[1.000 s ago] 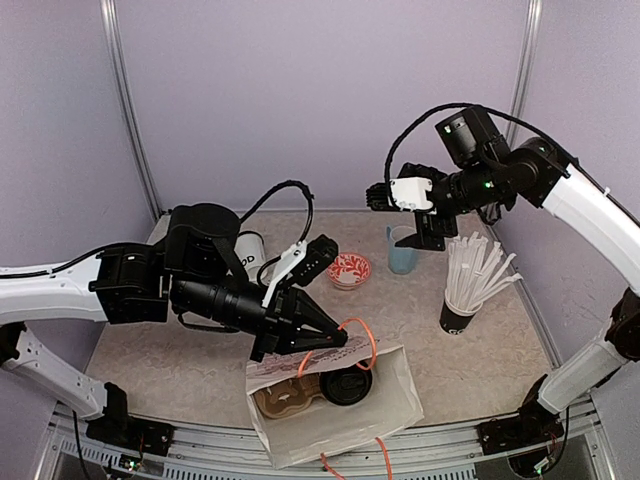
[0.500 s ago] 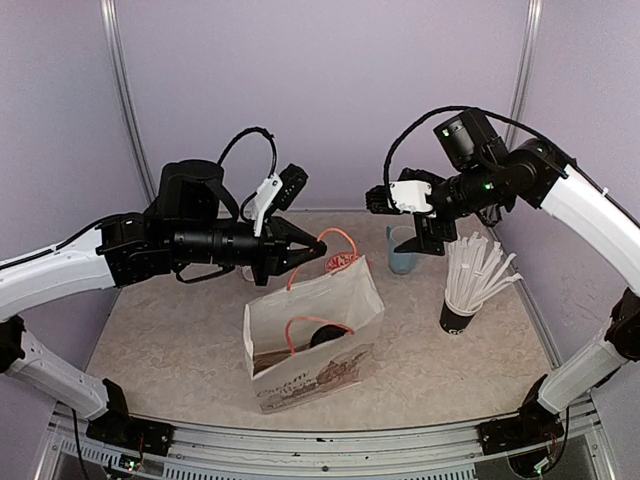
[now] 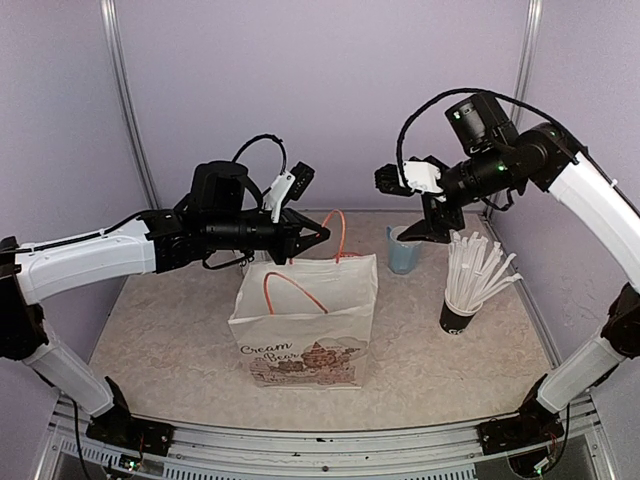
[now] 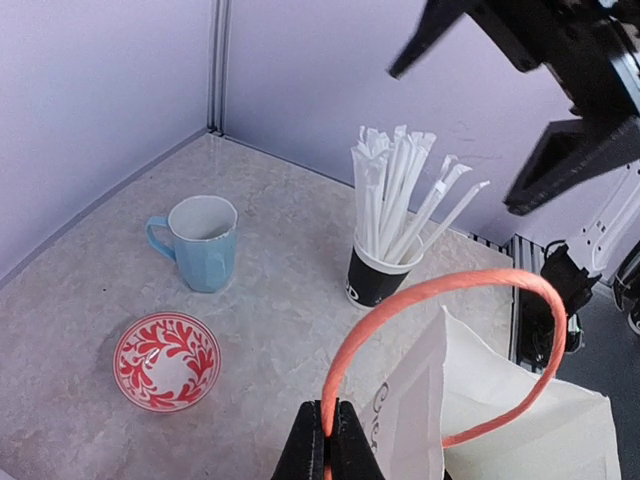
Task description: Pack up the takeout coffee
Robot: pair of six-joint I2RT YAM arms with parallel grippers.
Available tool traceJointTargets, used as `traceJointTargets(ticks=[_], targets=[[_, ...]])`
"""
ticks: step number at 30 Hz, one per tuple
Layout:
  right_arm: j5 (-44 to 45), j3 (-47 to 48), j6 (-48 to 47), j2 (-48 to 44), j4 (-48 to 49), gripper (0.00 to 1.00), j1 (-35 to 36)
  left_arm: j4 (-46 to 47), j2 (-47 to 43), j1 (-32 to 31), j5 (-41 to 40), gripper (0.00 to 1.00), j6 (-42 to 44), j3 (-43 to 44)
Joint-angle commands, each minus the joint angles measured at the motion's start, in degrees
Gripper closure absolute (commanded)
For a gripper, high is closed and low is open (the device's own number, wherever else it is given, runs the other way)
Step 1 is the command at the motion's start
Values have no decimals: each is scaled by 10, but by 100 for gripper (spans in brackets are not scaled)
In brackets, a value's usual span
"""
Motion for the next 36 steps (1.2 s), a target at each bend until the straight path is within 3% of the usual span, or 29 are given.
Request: traceJointTargets(ticks=[1,5,11,21,32,36], targets=[[-88,57,0,10,-80,18,0,68,19,19,-2,98,-39,23],[-150,87,-19,13,-139,24,35,99,36,28,-11,98,-74,23],[-110,58,-12,29,-152,27,142,111,54,32,-17,98,-95,29],[-120,72,32,115,-170,41,169,99,39,33,-36,98,-105,14],[-95,53,32,115,-170,98,190,90,36,38,-41,98,-113,19],[-56,33,28,97,-169,100,187,101,36,38,-35,98,-119,22]])
